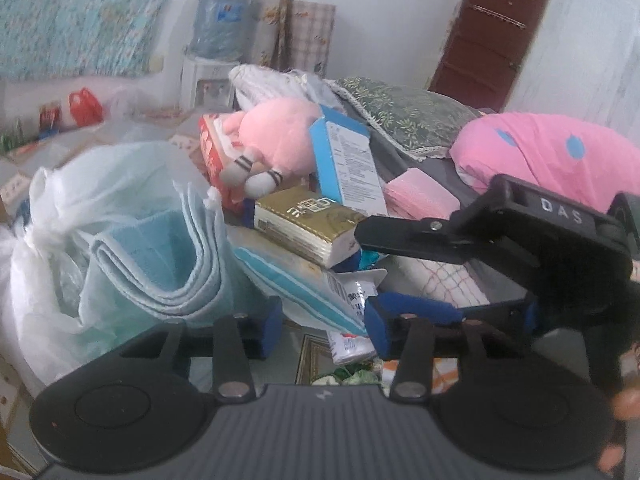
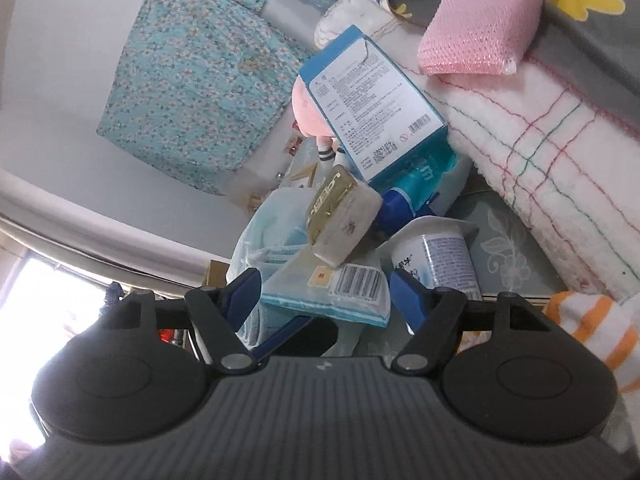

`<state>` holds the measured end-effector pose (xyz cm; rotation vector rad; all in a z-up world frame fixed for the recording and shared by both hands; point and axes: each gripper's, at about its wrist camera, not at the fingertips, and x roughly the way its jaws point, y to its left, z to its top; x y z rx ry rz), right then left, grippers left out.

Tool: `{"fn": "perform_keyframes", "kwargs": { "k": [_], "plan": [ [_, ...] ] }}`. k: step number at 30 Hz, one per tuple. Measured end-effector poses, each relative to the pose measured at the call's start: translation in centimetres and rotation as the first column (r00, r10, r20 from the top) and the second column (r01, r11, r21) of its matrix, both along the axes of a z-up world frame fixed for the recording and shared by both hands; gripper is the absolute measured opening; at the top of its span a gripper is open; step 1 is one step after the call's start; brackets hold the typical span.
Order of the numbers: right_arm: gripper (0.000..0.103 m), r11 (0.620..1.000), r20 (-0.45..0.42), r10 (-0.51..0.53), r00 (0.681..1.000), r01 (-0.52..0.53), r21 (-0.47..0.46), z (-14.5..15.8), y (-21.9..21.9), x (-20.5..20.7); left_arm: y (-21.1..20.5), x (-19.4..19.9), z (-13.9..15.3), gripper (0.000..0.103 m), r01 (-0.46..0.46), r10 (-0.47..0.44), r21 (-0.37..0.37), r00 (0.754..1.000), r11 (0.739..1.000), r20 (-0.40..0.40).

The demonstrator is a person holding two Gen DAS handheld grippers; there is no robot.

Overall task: Organize soft objects
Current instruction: 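Move the right tool toward the clear food bag and open its fingers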

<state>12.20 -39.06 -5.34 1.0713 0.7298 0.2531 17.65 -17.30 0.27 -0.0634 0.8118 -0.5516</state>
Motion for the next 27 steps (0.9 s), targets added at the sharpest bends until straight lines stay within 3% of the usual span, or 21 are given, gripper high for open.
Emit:
{"fn": "perform_keyframes", "kwargs": {
  "k": [5, 8, 13, 17, 27],
  "plan": [
    [0.071, 0.999, -0.008, -0.007, 1.000, 0.007, 0.037, -0.6, -0.1, 0.4, 0.4, 1.1, -0.3, 0.052, -0.047, 0.044, -0.053, 0.998, 0.997, -0.051],
    [0.071, 0.998, -0.001, -0.006, 1.000, 0.006, 0.055, -0.9, -0.2, 0.7, 0.2, 1.8, -0.7, 0.051, -0.090, 0.086, -0.048, 0.994, 0.995, -0.074],
    [0.071, 0.998, 0.010, -0.003, 1.000, 0.002, 0.066, -1.2, -0.1, 1.1, 0.1, 1.7, -0.9, 0.024, -0.142, 0.140, -0.030, 0.988, 0.989, -0.066],
    [0.071, 0.997, 0.021, 0.001, 1.000, -0.003, 0.078, -1.4, -0.1, 0.8, 0.8, 1.2, -0.4, 0.019, -0.177, 0.172, -0.066, 0.982, 0.982, -0.074],
    [0.071, 0.995, 0.040, 0.060, 0.997, -0.063, 0.080, -0.3, 1.2, -1.2, 3.1, -3.6, 1.8, 0.017, -0.171, 0.171, -0.107, 0.985, 0.979, -0.004]
  ]
}}
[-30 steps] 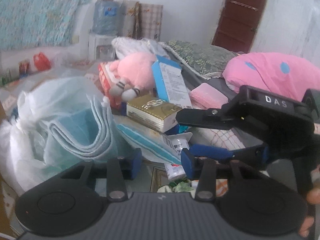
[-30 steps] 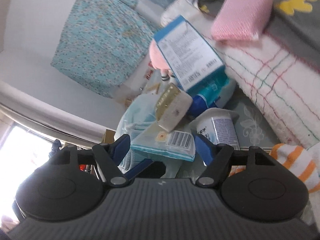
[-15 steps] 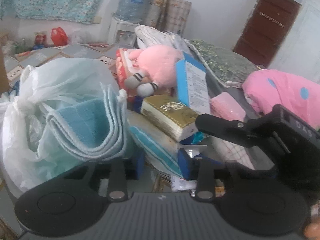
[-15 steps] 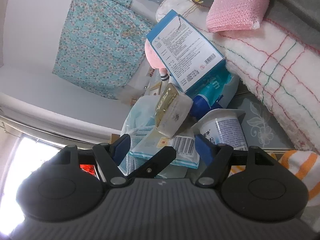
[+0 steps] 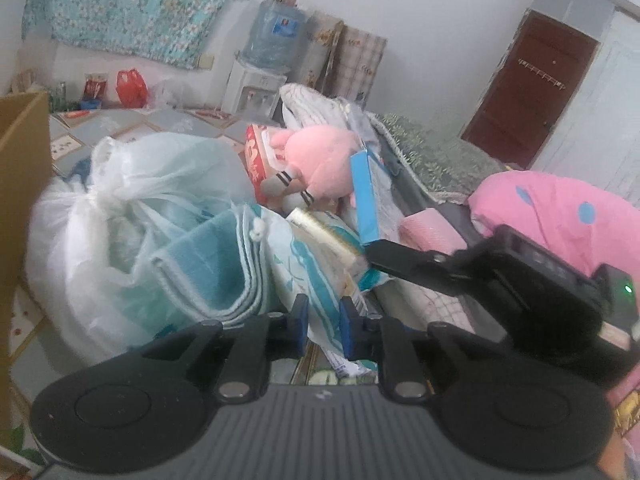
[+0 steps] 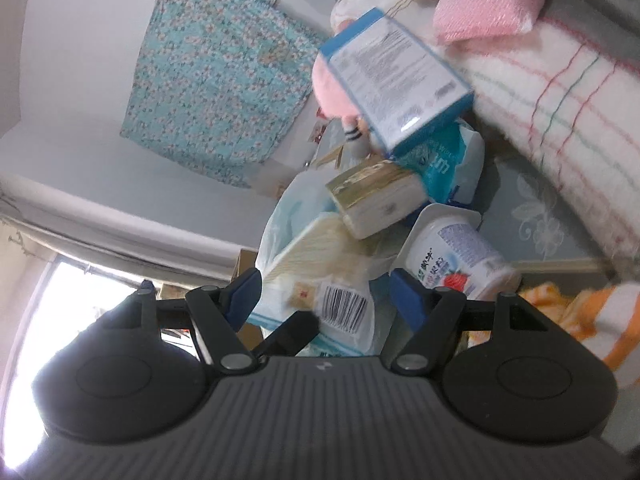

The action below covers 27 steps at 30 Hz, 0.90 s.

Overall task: Organize soft objects
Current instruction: 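Move the right tool toward the clear food bag and open its fingers, then close the right tool on the clear food bag and lift it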

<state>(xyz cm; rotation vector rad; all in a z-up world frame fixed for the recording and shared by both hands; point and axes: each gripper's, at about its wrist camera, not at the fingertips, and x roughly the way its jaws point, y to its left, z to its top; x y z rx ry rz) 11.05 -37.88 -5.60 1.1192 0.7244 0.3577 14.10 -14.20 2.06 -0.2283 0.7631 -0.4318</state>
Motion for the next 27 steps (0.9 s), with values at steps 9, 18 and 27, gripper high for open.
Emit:
{"fn": "perform_keyframes", "kwargs": {
  "k": [9, 18, 27],
  "plan": [
    [0.072, 0.991, 0.009, 0.128, 0.992, -0.128, -0.041, 1.0, 4.2, -2.2, 4.5, -5.1, -0.2, 0.016, 0.029, -0.029, -0.004, 0.999, 1.000, 0.014],
    [0.072, 0.975, -0.080, 0.199, 0.977, -0.206, -0.087, -1.4, 8.2, -5.4, 8.0, -7.9, -4.2, 0.018, 0.023, -0.015, 0.062, 0.993, 0.998, -0.121],
    [0.072, 0.971, -0.086, 0.171, 0.981, -0.183, -0.155, -1.6, 8.3, -8.3, 10.9, -10.3, -4.2, 0.064, -0.001, 0.009, 0.087, 0.996, 0.996, -0.089]
  ]
}}
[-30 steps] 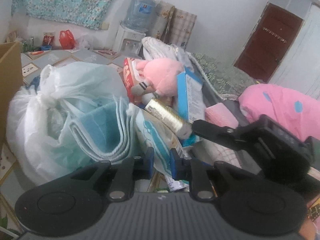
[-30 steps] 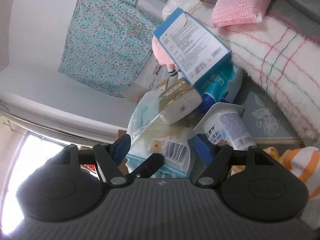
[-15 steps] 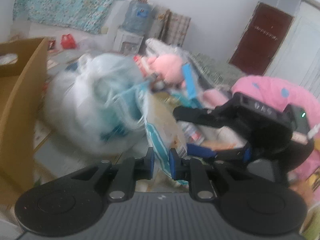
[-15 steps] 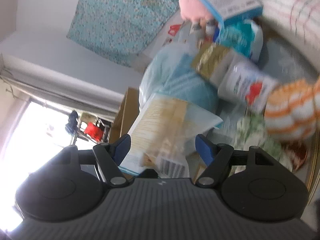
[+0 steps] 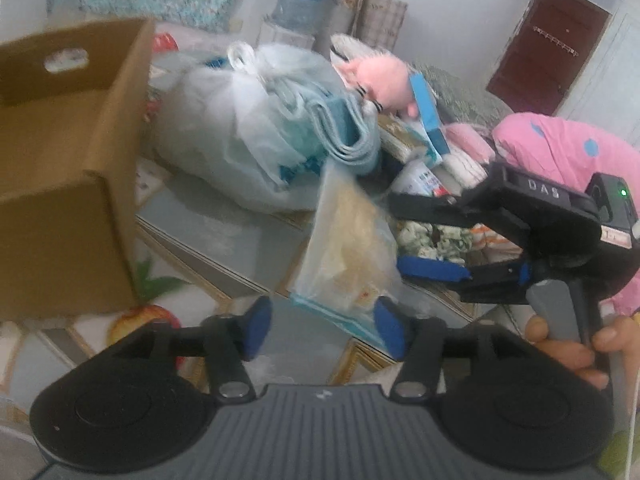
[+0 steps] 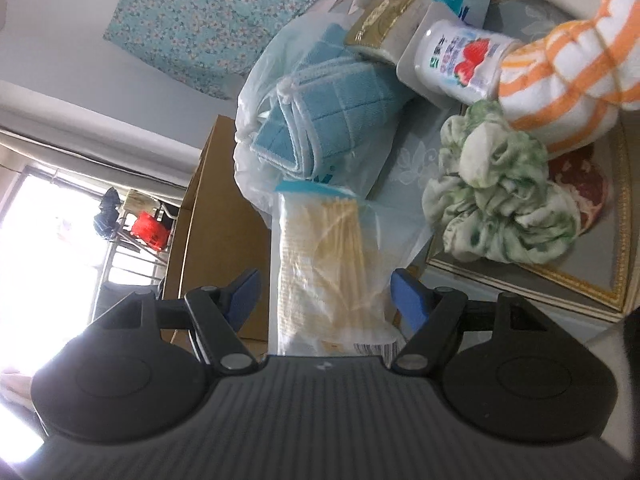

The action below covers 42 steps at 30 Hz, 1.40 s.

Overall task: Organize soft objects
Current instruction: 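Close the right tool on the clear food bag and lift it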

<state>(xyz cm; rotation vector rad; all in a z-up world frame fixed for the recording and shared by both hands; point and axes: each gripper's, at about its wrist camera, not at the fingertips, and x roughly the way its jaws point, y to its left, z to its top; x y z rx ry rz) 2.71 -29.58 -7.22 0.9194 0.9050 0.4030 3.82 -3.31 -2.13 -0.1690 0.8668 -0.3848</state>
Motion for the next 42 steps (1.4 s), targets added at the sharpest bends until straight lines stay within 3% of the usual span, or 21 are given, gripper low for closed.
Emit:
{"fn": "perform_keyframes", "kwargs": {
  "k": [5, 11, 16, 20, 22, 26, 32, 42],
  "plan": [
    [0.072, 1.000, 0.000, -0.013, 1.000, 0.013, -0.018, -0.5, -1.1, -0.6, 0.0, -0.2, 0.5, 0.078, 0.005, -0.006, 0.026, 0.999, 1.000, 0.046],
    [0.071, 0.999, -0.017, -0.036, 0.999, 0.036, -0.037, -1.2, -1.2, -0.5, -0.7, 1.6, -0.2, 0.076, 0.000, 0.000, 0.012, 1.000, 1.000, 0.017],
    [0.058, 0.997, -0.014, -0.043, 0.999, 0.042, -0.057, -1.3, -1.1, 0.4, -1.3, 3.8, -0.6, 0.061, -0.035, 0.034, 0.034, 0.999, 0.999, 0.026],
    [0.049, 0.997, -0.029, -0.024, 0.999, 0.022, -0.072, -2.0, -0.3, 1.3, -2.1, 5.6, -1.7, 0.049, -0.020, 0.021, 0.059, 1.000, 0.998, -0.018],
    [0.046, 0.996, -0.037, -0.020, 0.999, 0.017, -0.089, -2.4, 0.0, 1.7, -2.3, 6.2, -2.2, 0.037, -0.011, 0.013, 0.070, 0.999, 0.998, -0.040],
    [0.035, 0.994, -0.024, -0.013, 1.000, 0.010, -0.108, -2.7, 0.5, 2.1, -2.4, 6.9, -2.9, 0.038, -0.005, 0.010, 0.084, 0.998, 0.996, -0.062],
    [0.033, 0.994, -0.011, -0.007, 1.000, 0.006, -0.106, -2.8, 0.8, 2.6, -1.6, 7.8, -3.1, 0.053, -0.022, 0.029, 0.064, 0.994, 0.998, -0.108],
    [0.032, 1.000, -0.034, -0.017, 0.999, 0.016, -0.006, -4.0, 0.5, 2.1, -0.3, 7.6, -3.8, 0.058, 0.052, -0.079, -0.120, 0.970, 0.991, -0.229]
  ]
}}
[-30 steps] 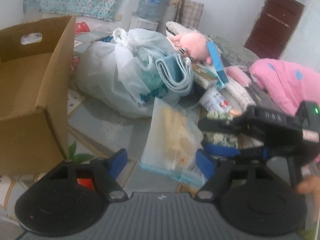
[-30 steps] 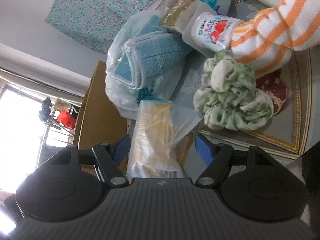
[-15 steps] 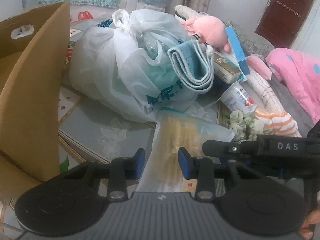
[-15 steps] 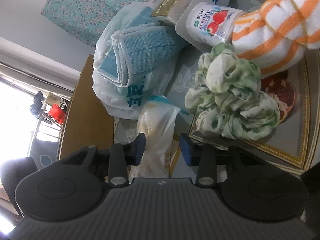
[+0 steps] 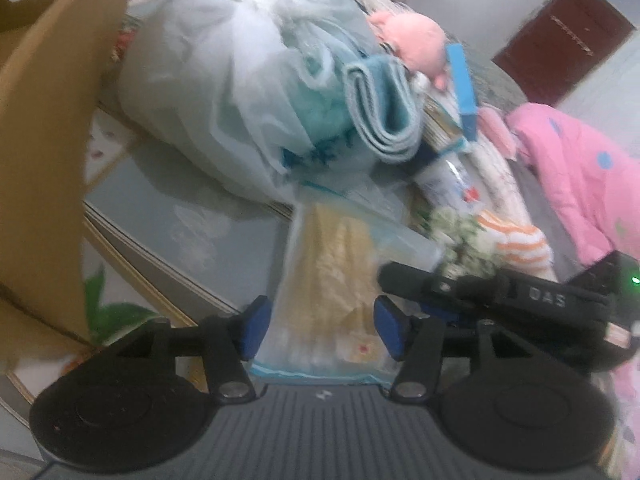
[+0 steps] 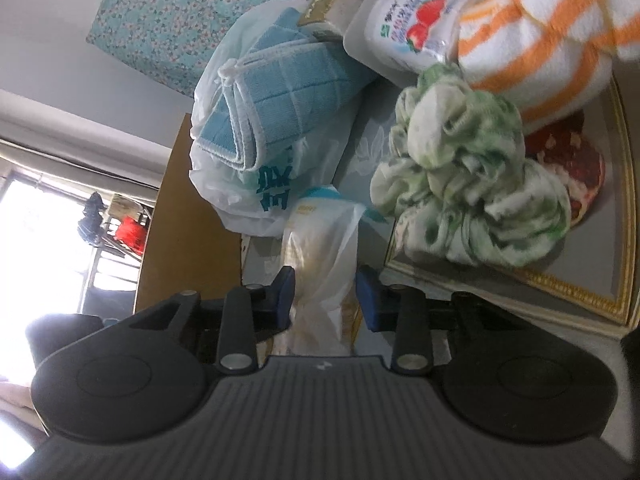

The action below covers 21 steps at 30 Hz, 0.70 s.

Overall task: Organize soft objects
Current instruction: 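Close the right tool on the clear food bag and lift it, then carry the food bag with the right tool into the box and release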

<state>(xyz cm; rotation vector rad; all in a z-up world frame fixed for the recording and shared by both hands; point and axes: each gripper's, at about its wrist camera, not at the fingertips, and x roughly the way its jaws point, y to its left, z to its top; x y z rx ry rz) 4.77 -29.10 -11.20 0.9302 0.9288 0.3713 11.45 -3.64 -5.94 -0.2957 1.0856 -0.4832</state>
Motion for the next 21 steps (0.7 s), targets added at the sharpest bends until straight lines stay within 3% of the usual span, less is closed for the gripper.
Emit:
{"fn": "perform_keyframes", "kwargs": {
  "k": [12, 21],
  "plan": [
    [0.027, 0.999, 0.060, 0.001, 0.998, -0.004, 0.047, 0.6, -0.1, -1.9, -1.7, -3.3, 1.8, 0.053, 0.049, -0.051, 0.028, 0.996, 0.998, 0.072],
    [0.027, 0.998, 0.200, 0.018, 0.980, -0.030, 0.057, 5.5, 0.4, -3.6, -0.5, -6.5, 6.8, 0.053, 0.029, -0.034, 0.023, 0.975, 0.999, 0.218]
  ]
}}
